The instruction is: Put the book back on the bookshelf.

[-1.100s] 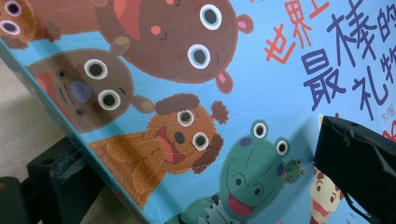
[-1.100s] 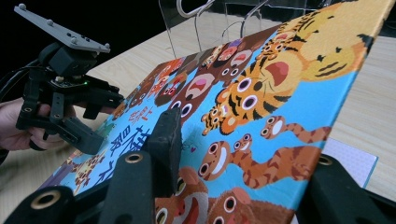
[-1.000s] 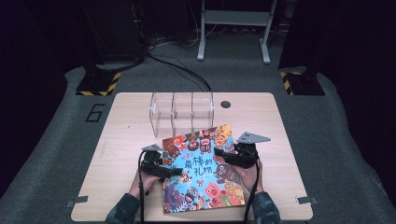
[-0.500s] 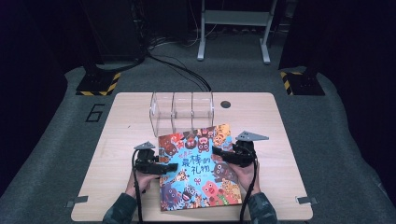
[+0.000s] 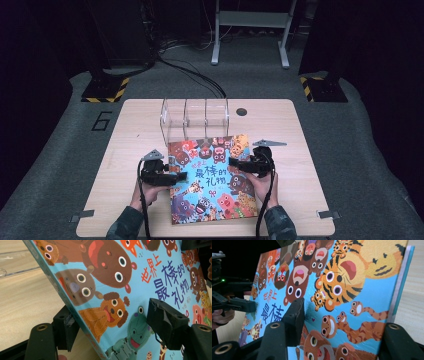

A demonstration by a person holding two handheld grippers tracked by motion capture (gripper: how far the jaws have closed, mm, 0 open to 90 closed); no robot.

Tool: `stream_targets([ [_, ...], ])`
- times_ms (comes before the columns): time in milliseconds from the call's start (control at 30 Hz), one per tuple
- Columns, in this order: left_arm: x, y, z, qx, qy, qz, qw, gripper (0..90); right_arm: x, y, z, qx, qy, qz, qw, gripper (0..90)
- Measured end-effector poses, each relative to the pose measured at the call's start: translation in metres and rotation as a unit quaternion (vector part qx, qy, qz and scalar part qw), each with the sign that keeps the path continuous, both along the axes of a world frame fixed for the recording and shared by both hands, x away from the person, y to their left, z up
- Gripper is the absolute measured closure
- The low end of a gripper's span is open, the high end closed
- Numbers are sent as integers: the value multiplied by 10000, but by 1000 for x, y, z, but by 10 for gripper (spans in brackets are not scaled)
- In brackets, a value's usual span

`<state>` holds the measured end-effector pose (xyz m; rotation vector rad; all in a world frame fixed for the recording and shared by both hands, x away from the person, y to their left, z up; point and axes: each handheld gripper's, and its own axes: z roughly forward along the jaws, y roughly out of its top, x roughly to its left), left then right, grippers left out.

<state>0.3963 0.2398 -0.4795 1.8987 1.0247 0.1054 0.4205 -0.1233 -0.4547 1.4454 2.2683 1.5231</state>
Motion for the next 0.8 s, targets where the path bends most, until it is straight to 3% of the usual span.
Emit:
stream_targets([
  [333,-2,0,4,42,-10,20,10000,295,3,1,6,-152,107,39,9998,450],
  [533,-2,1,9,191,-59,-88,9998,297,3,3,9,-190,138,34,9997,446],
  [800,-2,2,10,235,-111,-140,9996,300,5,4,12,-320,160,148,9993,435],
])
